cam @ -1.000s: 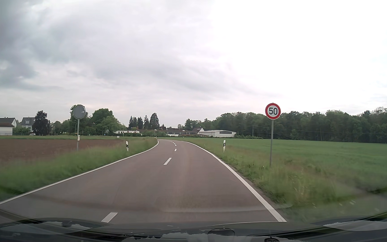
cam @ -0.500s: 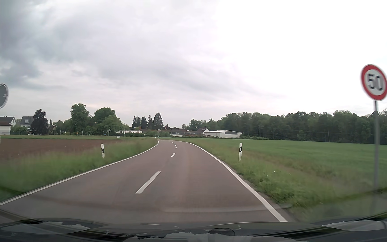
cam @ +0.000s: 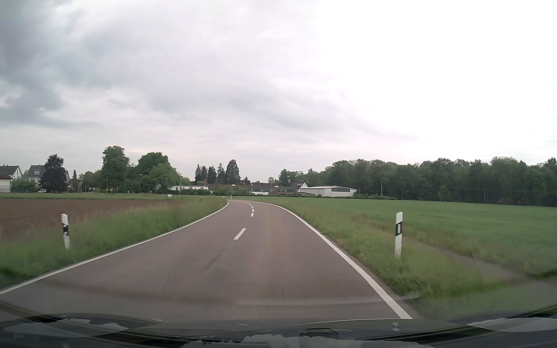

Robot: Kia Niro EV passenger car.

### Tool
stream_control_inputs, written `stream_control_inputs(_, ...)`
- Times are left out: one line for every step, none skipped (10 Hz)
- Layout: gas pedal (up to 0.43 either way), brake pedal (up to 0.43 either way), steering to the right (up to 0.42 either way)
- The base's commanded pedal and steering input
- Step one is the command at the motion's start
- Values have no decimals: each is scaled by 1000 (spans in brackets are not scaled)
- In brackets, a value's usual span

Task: Follow the waypoints while adhering to traffic rules and regulations

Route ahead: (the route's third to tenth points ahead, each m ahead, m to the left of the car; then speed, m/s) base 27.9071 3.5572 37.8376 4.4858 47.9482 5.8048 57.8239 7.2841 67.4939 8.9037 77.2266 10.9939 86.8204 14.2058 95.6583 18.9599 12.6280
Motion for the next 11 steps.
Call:
stream_control_inputs(79,0,-14)
stream_control_inputs(79,0,-14)
stream_control_inputs(79,0,-14)
stream_control_inputs(79,0,-13)
stream_control_inputs(79,0,-13)
stream_control_inputs(79,0,-13)
stream_control_inputs(79,0,-13)
stream_control_inputs(79,0,-13)
stream_control_inputs(79,0,-12)
stream_control_inputs(79,0,-11)
stream_control_inputs(79,0,-10)
